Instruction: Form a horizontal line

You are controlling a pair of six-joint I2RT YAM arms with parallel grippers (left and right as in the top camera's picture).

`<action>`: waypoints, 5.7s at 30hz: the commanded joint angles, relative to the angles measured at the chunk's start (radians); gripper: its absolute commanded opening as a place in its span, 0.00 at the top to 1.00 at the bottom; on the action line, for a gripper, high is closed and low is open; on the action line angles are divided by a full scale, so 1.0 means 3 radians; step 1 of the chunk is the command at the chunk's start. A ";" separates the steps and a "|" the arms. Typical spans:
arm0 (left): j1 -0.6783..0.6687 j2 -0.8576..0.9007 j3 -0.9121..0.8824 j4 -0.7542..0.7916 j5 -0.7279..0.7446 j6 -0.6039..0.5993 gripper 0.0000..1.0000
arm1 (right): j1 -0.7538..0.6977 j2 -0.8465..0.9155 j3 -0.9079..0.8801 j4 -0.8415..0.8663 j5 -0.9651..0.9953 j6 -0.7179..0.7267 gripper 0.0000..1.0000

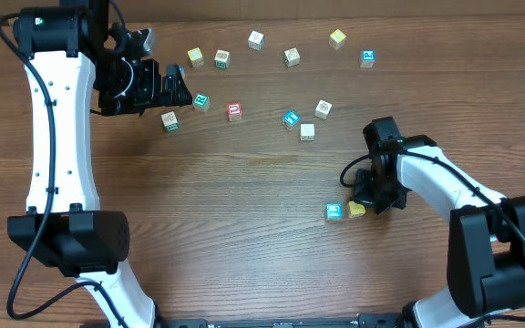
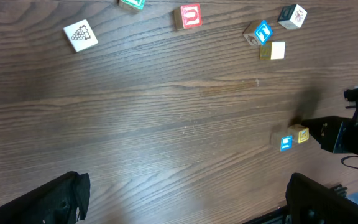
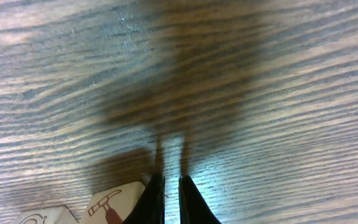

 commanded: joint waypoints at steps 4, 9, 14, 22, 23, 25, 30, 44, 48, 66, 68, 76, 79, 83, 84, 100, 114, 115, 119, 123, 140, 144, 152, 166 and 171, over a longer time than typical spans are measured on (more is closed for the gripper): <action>-0.0022 0.0032 0.0069 0.0006 0.0000 -0.0008 0.00 | -0.0014 0.0033 -0.0014 -0.0018 -0.0025 0.0108 0.94; -0.0022 0.0032 0.0069 0.0005 0.0001 -0.0008 0.00 | -0.0014 0.0033 -0.0014 -0.0069 -0.0024 0.0179 0.93; -0.0022 0.0032 0.0069 0.0005 0.0001 -0.0008 0.00 | -0.0014 0.0033 -0.0014 -0.0100 -0.0028 0.0177 0.93; -0.0022 0.0032 0.0069 0.0005 0.0001 -0.0008 0.00 | -0.0014 0.0033 -0.0014 -0.0099 -0.0210 0.0177 0.93; -0.0022 0.0032 0.0069 0.0005 0.0000 -0.0008 0.01 | -0.0014 0.0033 -0.0014 -0.0098 -0.0210 0.0177 0.93; -0.0022 0.0032 0.0069 0.0005 0.0000 -0.0008 0.00 | -0.0014 0.0033 -0.0014 -0.0088 -0.0220 0.0177 0.93; -0.0022 0.0032 0.0069 0.0005 0.0000 -0.0008 0.00 | -0.0014 0.0033 -0.0014 -0.0072 -0.0347 0.0177 0.93; -0.0022 0.0032 0.0069 0.0005 0.0000 -0.0008 0.00 | -0.0014 0.0033 -0.0014 -0.0061 -0.0392 0.0178 0.92; -0.0022 0.0032 0.0069 0.0005 0.0000 -0.0008 0.00 | -0.0014 0.0033 -0.0014 -0.0062 -0.0399 0.0178 0.92; -0.0022 0.0032 0.0069 0.0005 0.0000 -0.0008 0.00 | -0.0014 0.0033 -0.0014 -0.0013 -0.0088 0.0178 0.91; -0.0022 0.0032 0.0069 0.0005 0.0001 -0.0008 0.00 | -0.0014 0.0033 -0.0014 -0.0072 -0.0086 0.0178 0.91; -0.0022 0.0032 0.0069 0.0005 0.0000 -0.0008 0.00 | -0.0004 0.0013 -0.0014 -0.0593 -0.0259 0.0178 0.96; -0.0023 0.0032 0.0069 0.0005 0.0001 -0.0008 0.00 | -0.0004 -0.0159 -0.0020 -0.0713 -0.0271 0.0179 0.96; -0.0022 0.0032 0.0069 0.0005 0.0001 -0.0008 0.01 | -0.0004 -0.0665 -0.0020 -0.0832 -0.0309 0.0262 0.96; -0.0022 0.0032 0.0069 0.0005 0.0000 -0.0008 0.00 | -0.0004 -0.0796 -0.0020 -0.0851 -0.0320 0.0266 0.96; -0.0022 0.0032 0.0069 0.0005 0.0000 -0.0008 0.00 | 0.0814 -0.1277 -0.0497 -0.0498 -0.0378 0.0791 0.96; -0.0022 0.0032 0.0069 0.0005 0.0001 -0.0008 0.00 | 0.1100 -0.1275 -0.1130 0.0431 -0.0366 0.0974 0.96; -0.0022 0.0032 0.0069 0.0005 0.0001 -0.0008 0.00 | 0.1100 -0.1277 -0.1130 0.0449 -0.0356 0.0973 0.96; -0.0022 0.0032 0.0069 0.0005 0.0000 -0.0008 0.00 | 0.1100 -0.1275 -0.1132 0.0504 -0.0291 0.0974 0.96; -0.0022 0.0032 0.0069 0.0005 0.0000 -0.0008 0.00 | 0.1100 -0.1275 -0.1132 0.0558 -0.0198 0.0975 0.96; -0.0022 0.0032 0.0069 0.0005 0.0001 -0.0008 0.00 | 0.1100 -0.1275 -0.1133 0.0739 0.0121 0.0933 0.96; -0.0022 0.0032 0.0069 0.0005 0.0001 -0.0008 0.01 | 0.1100 -0.1275 -0.1133 0.0752 0.0121 0.0848 0.96; -0.0022 0.0032 0.0069 0.0005 0.0000 -0.0008 0.00 | 0.1100 -0.1273 -0.1133 0.0739 0.0118 0.0849 0.96; -0.0022 0.0032 0.0069 0.0005 0.0001 -0.0008 0.00 | 0.1100 -0.1273 -0.1133 0.0783 0.0071 0.0848 0.96; -0.0022 0.0032 0.0069 0.0005 0.0000 -0.0008 0.01 | 0.1100 -0.1270 -0.1133 0.0819 0.0072 0.0848 0.96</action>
